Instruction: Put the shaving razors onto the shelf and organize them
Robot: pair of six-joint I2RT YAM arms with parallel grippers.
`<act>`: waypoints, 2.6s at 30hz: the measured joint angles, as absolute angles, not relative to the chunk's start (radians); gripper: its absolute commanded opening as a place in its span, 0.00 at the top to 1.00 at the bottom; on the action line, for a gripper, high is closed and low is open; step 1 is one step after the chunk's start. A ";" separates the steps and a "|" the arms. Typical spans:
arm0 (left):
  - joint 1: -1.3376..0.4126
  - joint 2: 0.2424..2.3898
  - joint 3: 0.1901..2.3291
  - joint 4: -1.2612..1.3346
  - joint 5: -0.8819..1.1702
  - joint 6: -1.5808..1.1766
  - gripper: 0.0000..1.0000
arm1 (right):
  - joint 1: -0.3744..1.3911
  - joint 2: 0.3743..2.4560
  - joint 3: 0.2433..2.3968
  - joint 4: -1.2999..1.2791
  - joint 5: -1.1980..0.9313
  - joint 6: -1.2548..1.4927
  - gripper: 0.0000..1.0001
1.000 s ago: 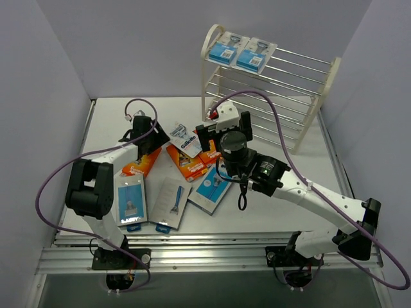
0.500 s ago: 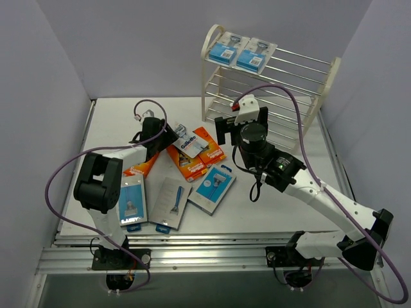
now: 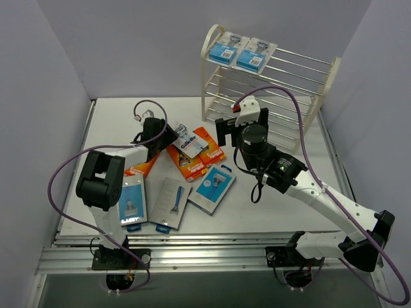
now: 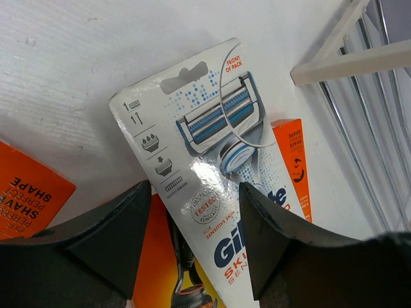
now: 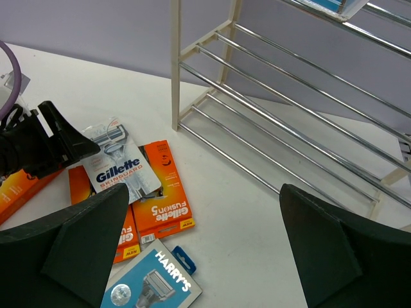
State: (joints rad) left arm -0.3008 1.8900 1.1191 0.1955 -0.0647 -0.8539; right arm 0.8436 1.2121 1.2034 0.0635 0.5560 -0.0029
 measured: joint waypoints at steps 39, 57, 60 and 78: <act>-0.306 1.904 1.116 0.262 -0.028 -0.929 0.98 | 0.838 1.212 1.169 0.071 0.559 -0.003 0.02; -0.306 1.522 1.151 -0.151 -0.013 -0.788 0.98 | 0.814 1.228 1.258 -0.071 0.299 0.143 0.17; -0.311 1.521 1.154 -0.210 -0.016 -0.781 0.98 | 0.834 1.248 1.258 -0.078 0.251 0.171 0.19; -0.459 1.480 1.377 -0.511 -0.121 -0.832 0.98 | 1.055 1.354 1.241 -0.083 0.321 0.231 0.24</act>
State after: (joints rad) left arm -0.4587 1.4803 1.3766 -0.5106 -0.1207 -0.8322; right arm 1.0554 1.3540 1.2411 -0.0834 0.3210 0.2306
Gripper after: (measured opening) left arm 0.183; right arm 0.753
